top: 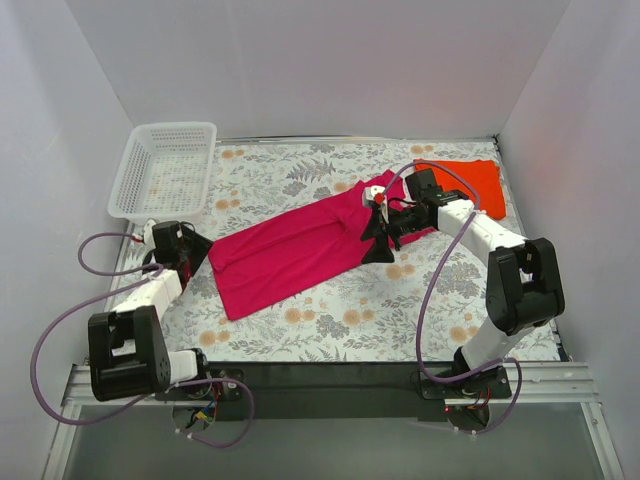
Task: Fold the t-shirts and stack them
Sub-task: Fold the tshirt
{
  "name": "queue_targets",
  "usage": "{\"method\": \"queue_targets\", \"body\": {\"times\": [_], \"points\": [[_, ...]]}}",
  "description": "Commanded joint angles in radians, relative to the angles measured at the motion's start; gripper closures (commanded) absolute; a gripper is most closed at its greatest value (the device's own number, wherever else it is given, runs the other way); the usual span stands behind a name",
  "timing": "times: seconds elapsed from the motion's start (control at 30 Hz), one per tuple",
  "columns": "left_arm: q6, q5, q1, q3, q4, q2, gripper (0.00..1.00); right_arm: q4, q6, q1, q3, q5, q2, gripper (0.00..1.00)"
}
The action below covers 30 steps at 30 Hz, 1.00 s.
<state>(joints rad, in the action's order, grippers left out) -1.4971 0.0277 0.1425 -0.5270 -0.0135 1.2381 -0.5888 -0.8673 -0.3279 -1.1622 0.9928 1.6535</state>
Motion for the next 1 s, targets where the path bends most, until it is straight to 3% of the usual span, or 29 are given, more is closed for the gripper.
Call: {"method": "queue_targets", "body": {"times": [0.0, 0.23, 0.4, 0.6, 0.73, 0.97], "points": [[-0.017, -0.020, 0.011, -0.037, 0.034, 0.069, 0.47, 0.003, 0.008, 0.001, 0.006, 0.061, -0.032, 0.35], [0.001, 0.011, 0.016, -0.034, 0.018, 0.101, 0.50, 0.009, 0.020, 0.001, 0.007, 0.060, -0.032, 0.36], [0.028, -0.011, 0.016, -0.044, 0.015, 0.170, 0.63, 0.014, 0.028, 0.004, 0.007, 0.053, -0.038, 0.36], [0.055, 0.005, 0.016, -0.045, -0.052, 0.228, 0.72, 0.020, 0.027, 0.003, 0.013, 0.053, -0.054, 0.36], [0.055, 0.023, 0.016, -0.048, -0.072, 0.231, 1.00, 0.017, 0.027, 0.003, 0.018, 0.058, -0.054, 0.36], [0.029, 0.029, 0.075, -0.016, -0.174, 0.138, 1.00, 0.006, -0.009, -0.013, 0.029, 0.050, -0.060, 0.36]]}}
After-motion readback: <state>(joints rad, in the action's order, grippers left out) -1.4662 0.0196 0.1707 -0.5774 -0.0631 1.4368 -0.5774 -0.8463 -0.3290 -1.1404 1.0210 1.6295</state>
